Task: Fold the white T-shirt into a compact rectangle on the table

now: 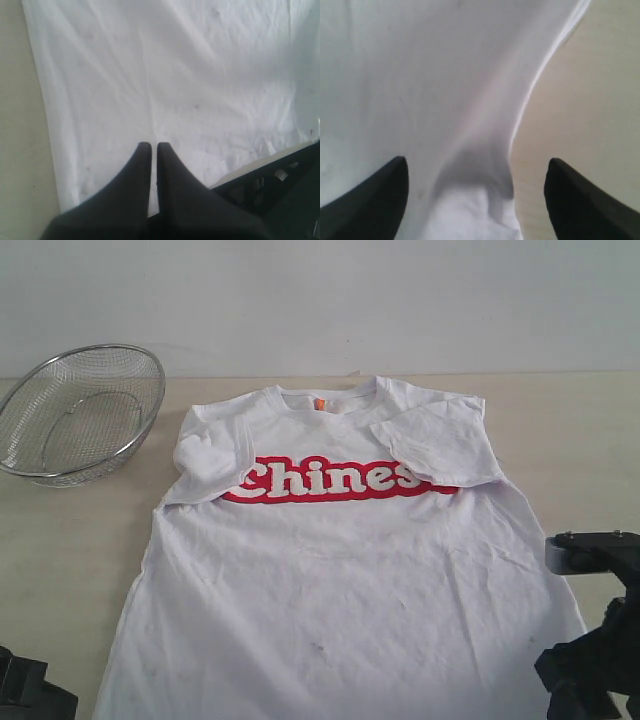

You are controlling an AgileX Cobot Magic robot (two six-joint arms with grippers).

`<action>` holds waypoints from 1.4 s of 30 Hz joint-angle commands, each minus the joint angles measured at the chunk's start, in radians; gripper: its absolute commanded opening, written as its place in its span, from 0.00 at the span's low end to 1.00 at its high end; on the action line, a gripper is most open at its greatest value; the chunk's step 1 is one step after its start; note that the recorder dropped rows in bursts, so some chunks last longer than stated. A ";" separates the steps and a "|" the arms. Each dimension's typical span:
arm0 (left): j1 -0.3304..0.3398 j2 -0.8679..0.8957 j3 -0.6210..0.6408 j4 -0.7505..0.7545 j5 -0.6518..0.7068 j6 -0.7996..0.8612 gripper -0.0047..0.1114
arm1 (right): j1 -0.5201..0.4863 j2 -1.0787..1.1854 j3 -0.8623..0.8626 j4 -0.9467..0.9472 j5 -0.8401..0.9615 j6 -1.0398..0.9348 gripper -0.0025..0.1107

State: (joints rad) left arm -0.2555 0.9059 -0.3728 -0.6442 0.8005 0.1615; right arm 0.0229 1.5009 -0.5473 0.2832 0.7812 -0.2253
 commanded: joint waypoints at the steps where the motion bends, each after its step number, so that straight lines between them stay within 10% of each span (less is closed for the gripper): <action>1: -0.001 0.002 0.000 -0.009 -0.011 0.014 0.08 | -0.003 0.013 -0.004 0.024 -0.018 -0.038 0.62; 8: -0.001 0.002 0.000 -0.009 -0.015 0.016 0.08 | -0.003 0.028 -0.004 0.037 -0.027 -0.055 0.46; 20: -0.001 0.002 0.000 -0.009 -0.015 0.029 0.08 | -0.003 0.094 -0.004 0.046 0.087 -0.061 0.48; 28: -0.001 0.002 0.000 -0.009 -0.015 0.029 0.08 | -0.003 0.094 -0.004 0.046 0.093 -0.064 0.23; 42: -0.001 0.002 0.000 -0.009 -0.015 0.029 0.08 | -0.003 0.138 0.001 -0.030 0.074 -0.016 0.49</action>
State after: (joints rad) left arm -0.2555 0.9059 -0.3728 -0.6442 0.7920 0.1805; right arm 0.0229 1.6132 -0.5496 0.2651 0.8570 -0.2466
